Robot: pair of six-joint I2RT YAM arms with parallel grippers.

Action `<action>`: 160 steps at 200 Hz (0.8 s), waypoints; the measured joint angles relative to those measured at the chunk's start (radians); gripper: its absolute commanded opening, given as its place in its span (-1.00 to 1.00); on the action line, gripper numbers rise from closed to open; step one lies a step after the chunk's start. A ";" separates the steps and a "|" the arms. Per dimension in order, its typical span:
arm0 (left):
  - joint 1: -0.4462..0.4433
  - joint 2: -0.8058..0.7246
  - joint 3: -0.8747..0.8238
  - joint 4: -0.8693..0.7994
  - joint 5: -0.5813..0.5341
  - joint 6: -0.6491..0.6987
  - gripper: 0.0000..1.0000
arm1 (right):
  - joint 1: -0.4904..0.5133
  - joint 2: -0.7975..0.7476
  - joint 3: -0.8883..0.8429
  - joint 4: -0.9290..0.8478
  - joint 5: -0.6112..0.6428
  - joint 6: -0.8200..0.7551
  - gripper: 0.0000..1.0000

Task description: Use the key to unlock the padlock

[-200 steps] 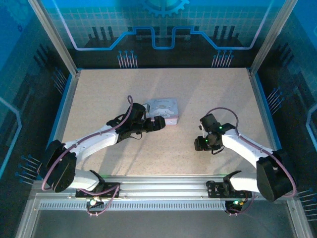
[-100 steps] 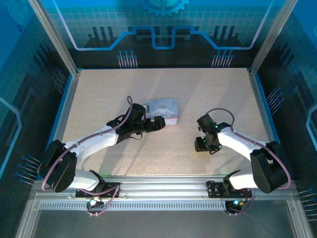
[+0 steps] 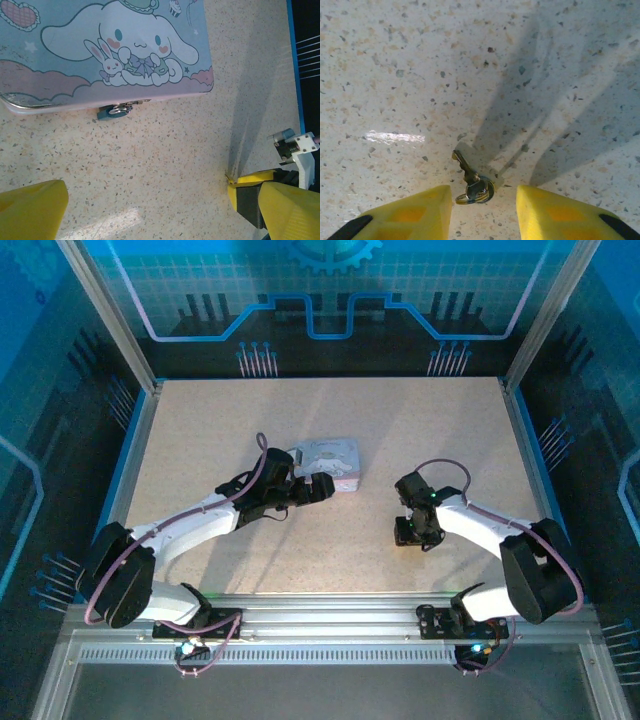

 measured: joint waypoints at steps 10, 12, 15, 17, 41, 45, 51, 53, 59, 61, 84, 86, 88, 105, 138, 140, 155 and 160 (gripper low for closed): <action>0.000 0.002 0.000 0.001 0.001 0.000 0.98 | 0.000 0.000 0.000 0.000 0.004 0.005 -0.31; 0.000 0.003 0.000 0.002 0.002 0.000 0.98 | 0.000 0.000 0.000 0.000 0.005 0.007 -0.31; 0.000 0.003 0.000 0.002 0.002 0.000 0.98 | 0.000 0.000 0.000 0.000 0.006 0.008 -0.32; 0.000 0.004 0.000 0.003 0.002 0.000 0.98 | 0.000 0.000 0.000 0.000 0.006 0.009 -0.32; 0.000 0.008 0.000 0.003 0.002 0.000 0.98 | 0.000 0.000 0.000 -0.001 0.012 0.018 -0.39; 0.000 0.008 0.000 0.003 0.002 0.000 0.98 | 0.000 0.000 0.000 -0.002 0.012 0.019 -0.41; 0.000 0.009 0.000 0.003 0.002 0.000 0.98 | 0.000 0.000 0.000 -0.002 0.012 0.021 -0.43; 0.000 0.009 0.000 0.003 0.002 0.000 0.98 | 0.000 0.000 0.000 -0.003 0.012 0.022 -0.43; 0.000 0.009 0.000 0.003 0.002 0.000 0.98 | 0.000 0.000 0.000 -0.003 0.012 0.024 -0.44; 0.000 0.009 0.000 0.003 0.002 0.000 0.98 | 0.000 0.000 0.000 -0.003 0.012 0.024 -0.44; 0.000 0.010 0.000 0.003 0.002 0.000 0.98 | 0.000 0.000 0.000 -0.003 0.012 0.027 -0.47; 0.000 0.011 0.000 0.003 0.002 0.000 0.98 | 0.000 0.000 0.000 -0.003 0.012 0.027 -0.47; 0.000 0.011 0.000 0.003 0.002 0.000 0.97 | 0.000 0.000 0.000 -0.003 0.012 0.027 -0.47; 0.000 0.013 0.000 0.003 0.002 0.001 0.98 | 0.000 0.000 0.000 -0.003 0.012 0.030 -0.45; 0.000 0.016 0.000 0.002 0.002 0.000 0.98 | 0.000 -0.002 0.000 -0.005 0.012 0.035 -0.46; 0.000 0.016 0.000 0.003 0.002 0.001 0.98 | 0.000 -0.002 0.000 -0.006 0.013 0.035 -0.47; 0.000 0.016 0.000 0.002 0.002 0.001 0.98 | 0.000 -0.006 0.000 -0.011 0.015 0.037 -0.58; 0.000 0.016 0.000 0.003 0.002 0.001 0.98 | 0.000 -0.009 0.000 -0.011 0.015 0.040 -0.61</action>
